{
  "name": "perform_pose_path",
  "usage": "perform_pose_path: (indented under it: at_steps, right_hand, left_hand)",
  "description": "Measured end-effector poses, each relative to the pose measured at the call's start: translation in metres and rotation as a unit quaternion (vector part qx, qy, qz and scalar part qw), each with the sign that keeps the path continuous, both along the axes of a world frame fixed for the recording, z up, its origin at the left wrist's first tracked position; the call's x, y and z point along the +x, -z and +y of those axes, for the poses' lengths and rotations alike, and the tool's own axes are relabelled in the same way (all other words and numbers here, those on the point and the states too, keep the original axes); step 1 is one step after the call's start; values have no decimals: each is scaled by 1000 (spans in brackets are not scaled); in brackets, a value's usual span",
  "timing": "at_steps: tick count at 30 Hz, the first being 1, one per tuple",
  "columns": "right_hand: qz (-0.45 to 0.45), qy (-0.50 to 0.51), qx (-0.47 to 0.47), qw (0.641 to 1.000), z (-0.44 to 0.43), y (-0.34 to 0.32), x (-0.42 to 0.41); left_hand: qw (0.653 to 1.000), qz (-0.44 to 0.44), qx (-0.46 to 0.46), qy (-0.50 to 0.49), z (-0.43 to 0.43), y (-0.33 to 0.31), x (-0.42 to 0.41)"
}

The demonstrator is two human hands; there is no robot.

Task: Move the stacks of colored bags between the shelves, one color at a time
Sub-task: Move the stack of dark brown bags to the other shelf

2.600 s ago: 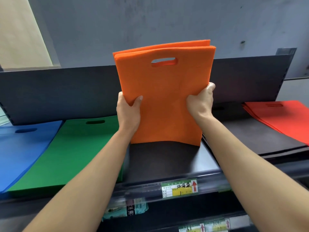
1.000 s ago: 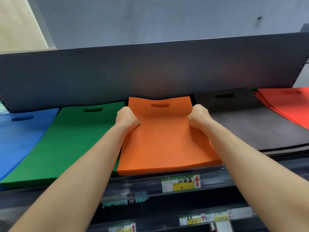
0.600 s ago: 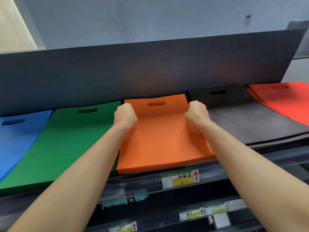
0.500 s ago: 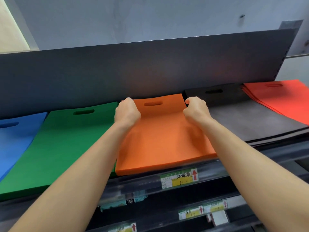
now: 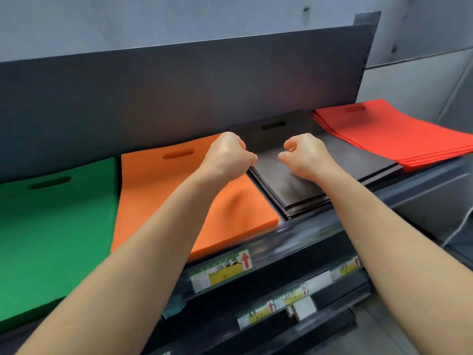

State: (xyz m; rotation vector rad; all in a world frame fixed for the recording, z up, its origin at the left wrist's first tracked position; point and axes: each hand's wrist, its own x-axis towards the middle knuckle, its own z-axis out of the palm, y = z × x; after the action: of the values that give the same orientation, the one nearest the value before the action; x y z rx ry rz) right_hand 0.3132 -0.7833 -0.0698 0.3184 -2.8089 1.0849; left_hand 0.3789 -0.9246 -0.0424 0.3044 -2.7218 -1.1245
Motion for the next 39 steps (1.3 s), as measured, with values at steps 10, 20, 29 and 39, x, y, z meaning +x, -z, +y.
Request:
perform_pose_path:
  at_steps: [10,20,29,39]
  right_hand:
    - [-53,-127,95,986,81,0,-74]
    - [-89,-207,202,953,98,14,-106]
    - [-83,-207,204,953,102,13,-108]
    - [-90,-180,175,964,101,18,-114]
  left_hand:
    - [980,-86,-96,-150,85,21,-62]
    - [945,-197,-57,-256,99,34,-77]
    - [937,-247,3,-246,97,23,-82]
    - [942,-193,80,-261,90,33,-76]
